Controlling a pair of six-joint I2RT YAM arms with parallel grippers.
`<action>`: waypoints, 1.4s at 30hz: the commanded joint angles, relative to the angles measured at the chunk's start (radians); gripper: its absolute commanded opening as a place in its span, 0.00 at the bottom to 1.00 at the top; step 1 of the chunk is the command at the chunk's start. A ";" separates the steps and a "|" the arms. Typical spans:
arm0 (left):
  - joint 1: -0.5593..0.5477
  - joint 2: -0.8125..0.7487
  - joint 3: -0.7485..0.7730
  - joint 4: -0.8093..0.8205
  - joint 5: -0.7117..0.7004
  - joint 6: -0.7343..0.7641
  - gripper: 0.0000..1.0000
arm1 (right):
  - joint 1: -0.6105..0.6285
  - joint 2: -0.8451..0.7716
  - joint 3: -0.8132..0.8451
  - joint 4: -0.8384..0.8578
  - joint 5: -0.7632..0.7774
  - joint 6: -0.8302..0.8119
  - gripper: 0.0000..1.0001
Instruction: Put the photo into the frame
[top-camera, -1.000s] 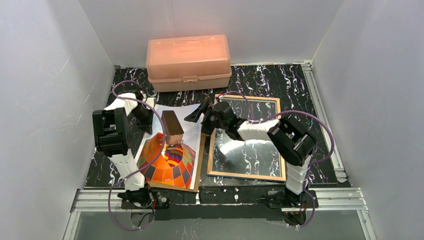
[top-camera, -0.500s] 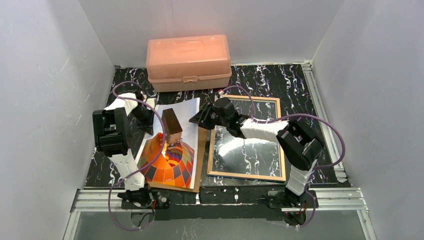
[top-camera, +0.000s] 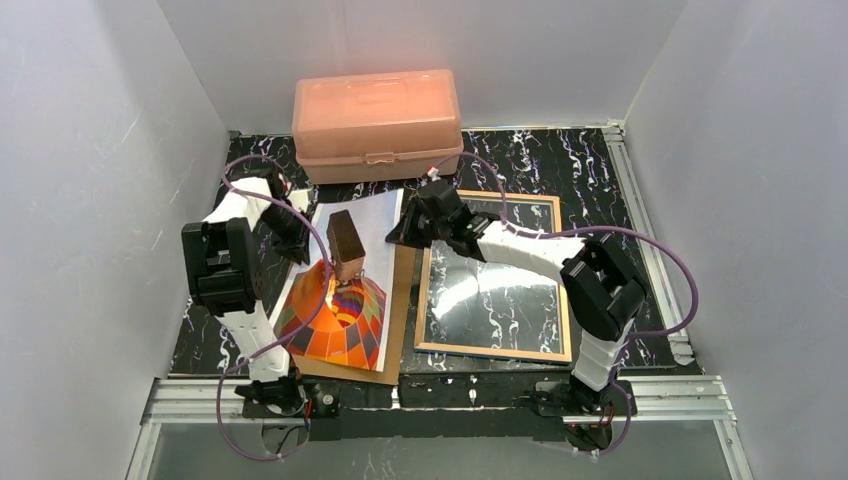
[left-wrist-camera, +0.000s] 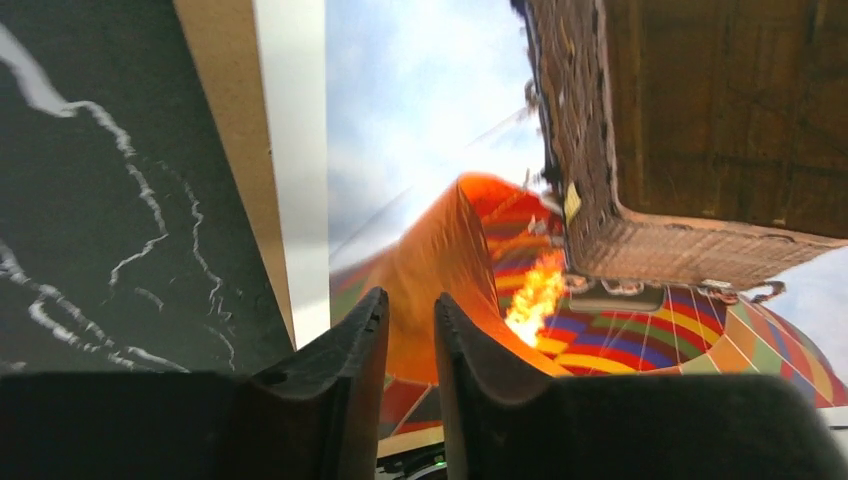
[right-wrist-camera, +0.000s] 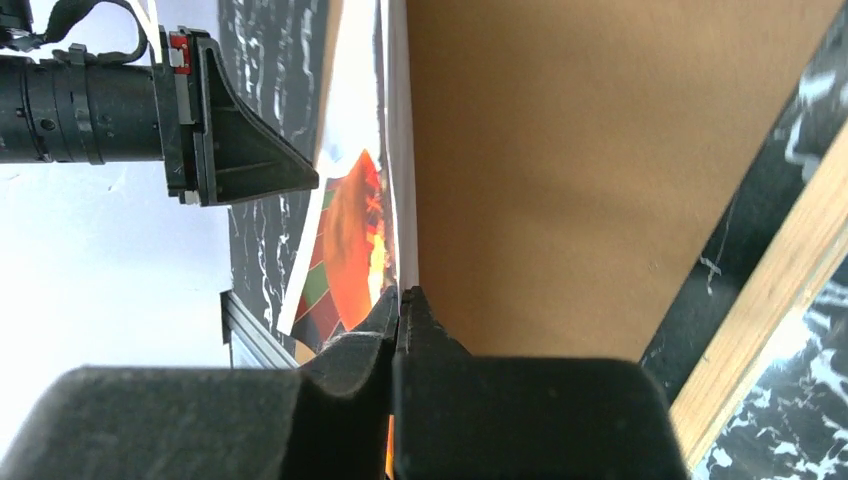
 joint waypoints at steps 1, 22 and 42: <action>0.004 -0.136 0.155 -0.164 0.069 0.014 0.34 | -0.007 -0.081 0.161 -0.123 0.073 -0.128 0.03; -0.539 -0.712 0.316 -0.359 -0.139 0.052 0.91 | 0.198 -0.091 0.539 -0.169 0.512 0.004 0.03; -0.639 -0.720 0.222 -0.231 -0.401 0.031 0.49 | 0.257 -0.071 0.606 -0.122 0.548 0.020 0.03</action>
